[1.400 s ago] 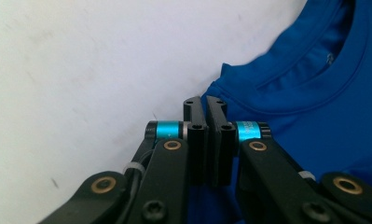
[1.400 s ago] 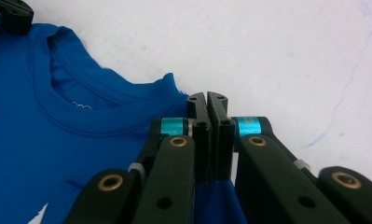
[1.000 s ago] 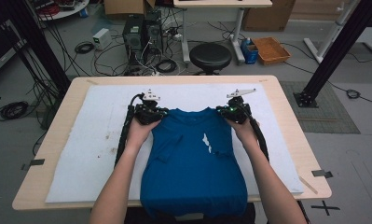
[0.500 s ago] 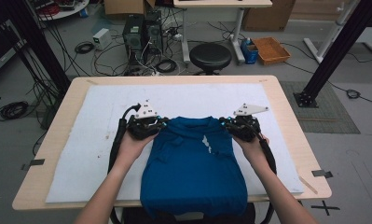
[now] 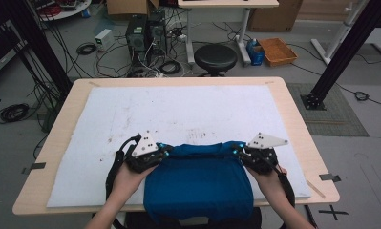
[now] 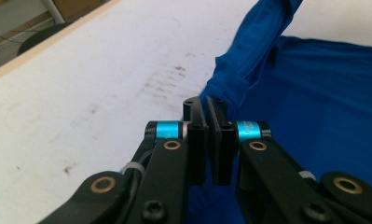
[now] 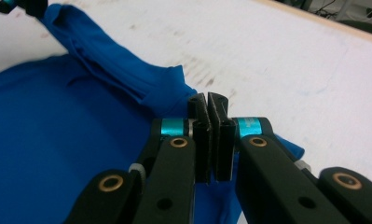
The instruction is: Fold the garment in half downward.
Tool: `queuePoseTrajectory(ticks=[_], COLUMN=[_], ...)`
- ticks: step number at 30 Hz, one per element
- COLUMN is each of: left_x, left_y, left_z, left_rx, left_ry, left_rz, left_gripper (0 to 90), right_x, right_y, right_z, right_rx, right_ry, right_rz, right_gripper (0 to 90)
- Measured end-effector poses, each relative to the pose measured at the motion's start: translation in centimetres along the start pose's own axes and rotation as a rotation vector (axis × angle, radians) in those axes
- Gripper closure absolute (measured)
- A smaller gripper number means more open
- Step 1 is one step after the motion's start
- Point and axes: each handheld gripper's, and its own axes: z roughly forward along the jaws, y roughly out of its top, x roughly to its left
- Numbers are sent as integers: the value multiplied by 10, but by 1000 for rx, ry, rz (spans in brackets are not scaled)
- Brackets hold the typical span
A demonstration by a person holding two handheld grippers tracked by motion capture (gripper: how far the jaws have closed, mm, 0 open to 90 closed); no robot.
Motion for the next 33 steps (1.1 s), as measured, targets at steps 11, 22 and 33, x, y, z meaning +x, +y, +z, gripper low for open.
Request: queuePoseTrajectory(ticks=[11, 22, 33], left_x=[-42, -57, -34], left_y=[-24, -37, -19], left_z=[-6, -1, -18], left_rx=[67, 131, 32], left_ry=[-55, -87, -43], left_rz=[81, 60, -48], left_gripper=[866, 717, 482], right_x=[32, 47, 29], right_y=[-37, -54, -40], right_z=[-19, -26, -35], right_rx=[51, 105, 30], right_ry=[13, 35, -8], right_rz=[-57, -96, -61], right_gripper=[890, 819, 691])
